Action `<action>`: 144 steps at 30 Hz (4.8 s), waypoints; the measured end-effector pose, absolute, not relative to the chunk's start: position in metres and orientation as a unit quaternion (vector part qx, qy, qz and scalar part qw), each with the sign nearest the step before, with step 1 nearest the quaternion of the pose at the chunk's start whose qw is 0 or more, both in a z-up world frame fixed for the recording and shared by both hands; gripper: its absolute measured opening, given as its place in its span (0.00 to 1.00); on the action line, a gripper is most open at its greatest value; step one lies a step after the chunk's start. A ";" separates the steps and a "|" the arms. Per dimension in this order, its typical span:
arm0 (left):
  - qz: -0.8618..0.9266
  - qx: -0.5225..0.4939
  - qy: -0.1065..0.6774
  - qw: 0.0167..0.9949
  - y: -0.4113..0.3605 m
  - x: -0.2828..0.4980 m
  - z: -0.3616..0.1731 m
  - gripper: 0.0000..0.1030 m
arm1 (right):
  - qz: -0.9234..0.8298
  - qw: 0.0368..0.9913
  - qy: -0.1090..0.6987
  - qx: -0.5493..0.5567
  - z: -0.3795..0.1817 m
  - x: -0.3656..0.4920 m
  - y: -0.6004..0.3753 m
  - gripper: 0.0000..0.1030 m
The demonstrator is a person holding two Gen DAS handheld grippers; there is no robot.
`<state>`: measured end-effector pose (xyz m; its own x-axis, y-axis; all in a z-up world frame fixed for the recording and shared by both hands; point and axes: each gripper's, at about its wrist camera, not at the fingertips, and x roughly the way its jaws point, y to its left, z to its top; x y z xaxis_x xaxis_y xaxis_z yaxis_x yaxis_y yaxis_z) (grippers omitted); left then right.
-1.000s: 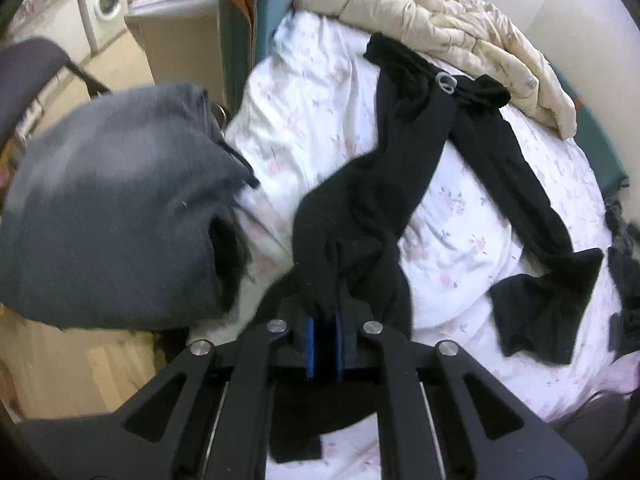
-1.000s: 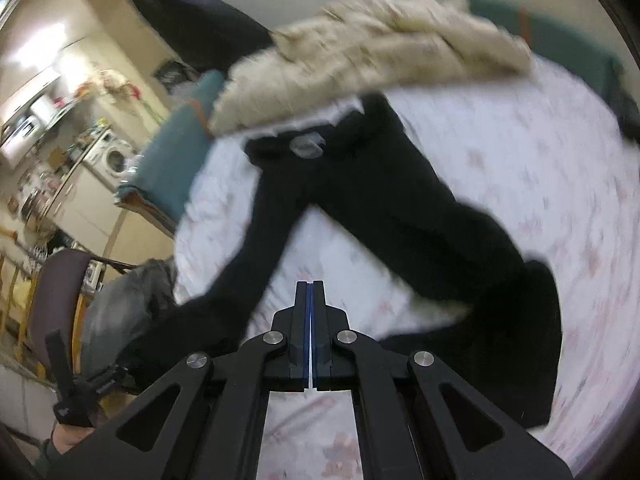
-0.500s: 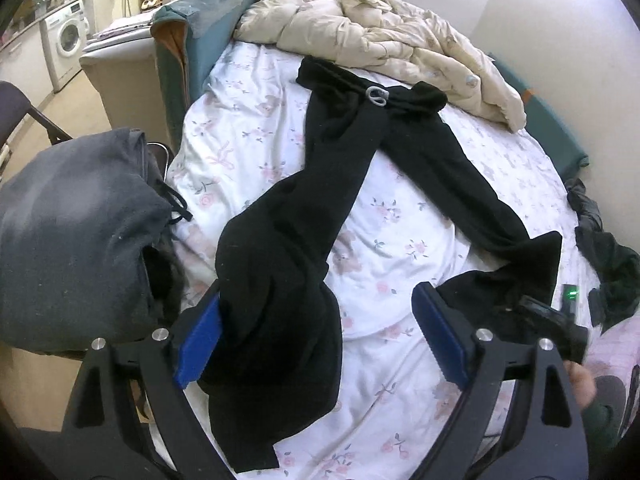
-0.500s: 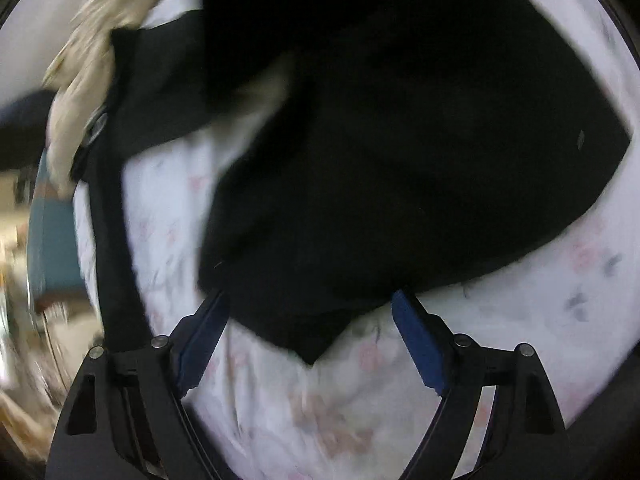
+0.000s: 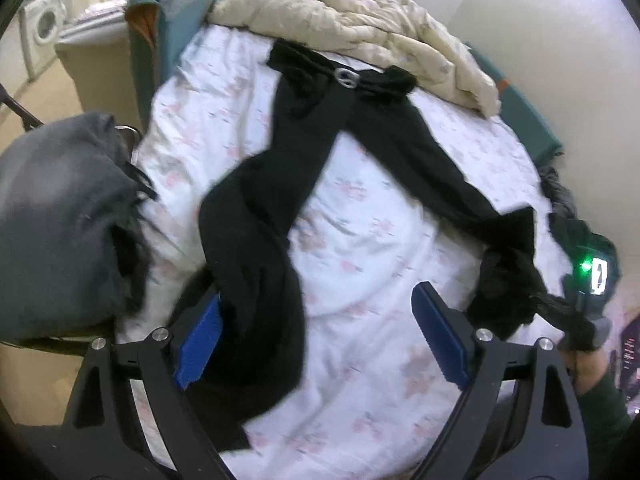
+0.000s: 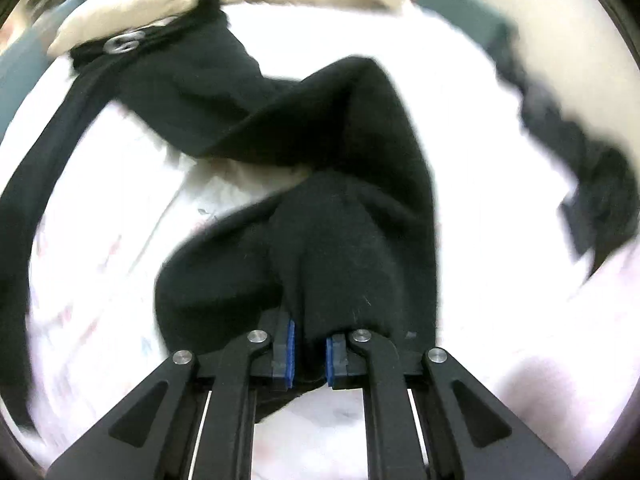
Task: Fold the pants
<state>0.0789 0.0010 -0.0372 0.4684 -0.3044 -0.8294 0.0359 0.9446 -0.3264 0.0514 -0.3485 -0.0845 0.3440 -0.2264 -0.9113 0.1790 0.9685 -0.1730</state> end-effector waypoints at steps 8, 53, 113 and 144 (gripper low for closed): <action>-0.142 -0.146 0.542 0.816 -0.028 0.039 -0.045 0.86 | -0.055 0.830 0.525 -0.178 0.002 -0.057 -0.326 0.07; -0.118 -0.028 0.553 0.824 -0.074 0.022 -0.077 0.86 | 0.072 0.843 0.470 0.250 -0.095 -0.073 -0.368 0.02; -0.226 -0.098 0.523 0.816 -0.070 -0.064 -0.042 0.02 | 0.152 0.827 0.510 0.180 -0.010 -0.148 -0.330 0.05; -0.141 -0.071 0.597 0.787 -0.061 -0.056 -0.087 0.03 | -0.019 0.803 0.566 0.187 -0.084 -0.132 -0.391 0.02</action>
